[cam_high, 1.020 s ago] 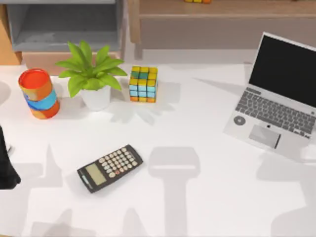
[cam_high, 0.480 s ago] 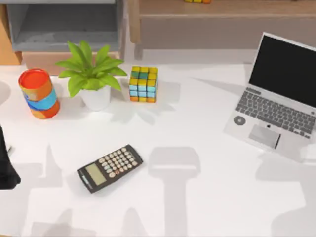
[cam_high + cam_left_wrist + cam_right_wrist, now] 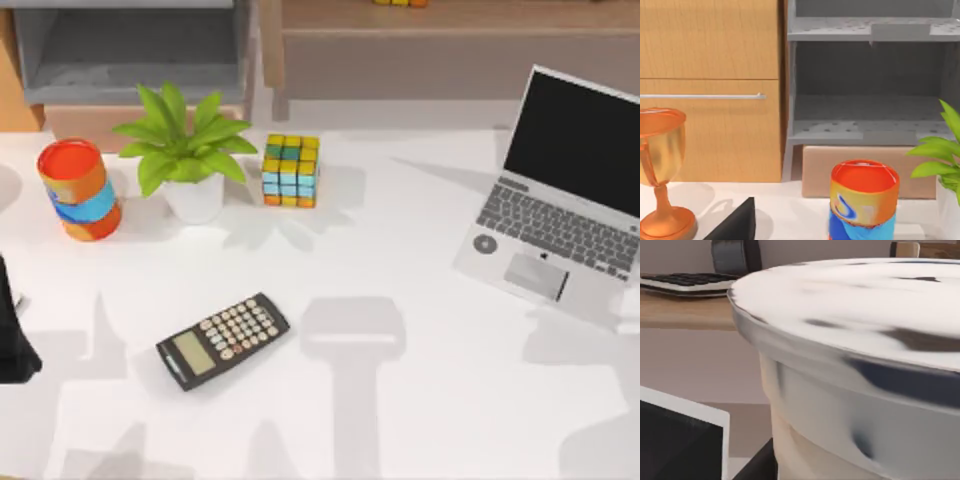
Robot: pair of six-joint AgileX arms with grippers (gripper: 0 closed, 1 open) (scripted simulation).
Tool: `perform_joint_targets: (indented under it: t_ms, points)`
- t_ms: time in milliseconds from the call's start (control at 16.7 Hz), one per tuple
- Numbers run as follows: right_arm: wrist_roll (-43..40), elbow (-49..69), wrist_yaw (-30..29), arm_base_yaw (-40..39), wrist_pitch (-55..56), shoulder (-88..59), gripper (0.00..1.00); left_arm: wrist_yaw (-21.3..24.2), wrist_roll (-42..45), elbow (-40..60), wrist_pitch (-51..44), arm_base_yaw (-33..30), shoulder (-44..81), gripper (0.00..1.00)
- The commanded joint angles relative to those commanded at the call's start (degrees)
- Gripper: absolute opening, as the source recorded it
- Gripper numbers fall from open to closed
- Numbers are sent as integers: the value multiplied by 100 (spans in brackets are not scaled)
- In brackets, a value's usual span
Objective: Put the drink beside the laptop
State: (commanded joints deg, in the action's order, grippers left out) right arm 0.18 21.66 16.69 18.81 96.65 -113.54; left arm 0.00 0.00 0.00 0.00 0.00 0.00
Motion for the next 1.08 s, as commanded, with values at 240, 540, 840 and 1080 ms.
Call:
perform_joint_targets:
  t_ms: [240, 540, 840, 1080]
  points:
    - [11, 9, -2, 8, 264, -299, 0, 0, 0, 0, 0, 0, 0, 100]
    - [26, -118, 2, 7, 288, -592, 0, 0, 0, 0, 0, 0, 0, 100]
    - [26, -118, 2, 7, 288, -592, 8, 0, 0, 0, 0, 0, 0, 100]
    - [26, -118, 2, 7, 288, -592, 38, 0, 0, 0, 0, 0, 0, 100]
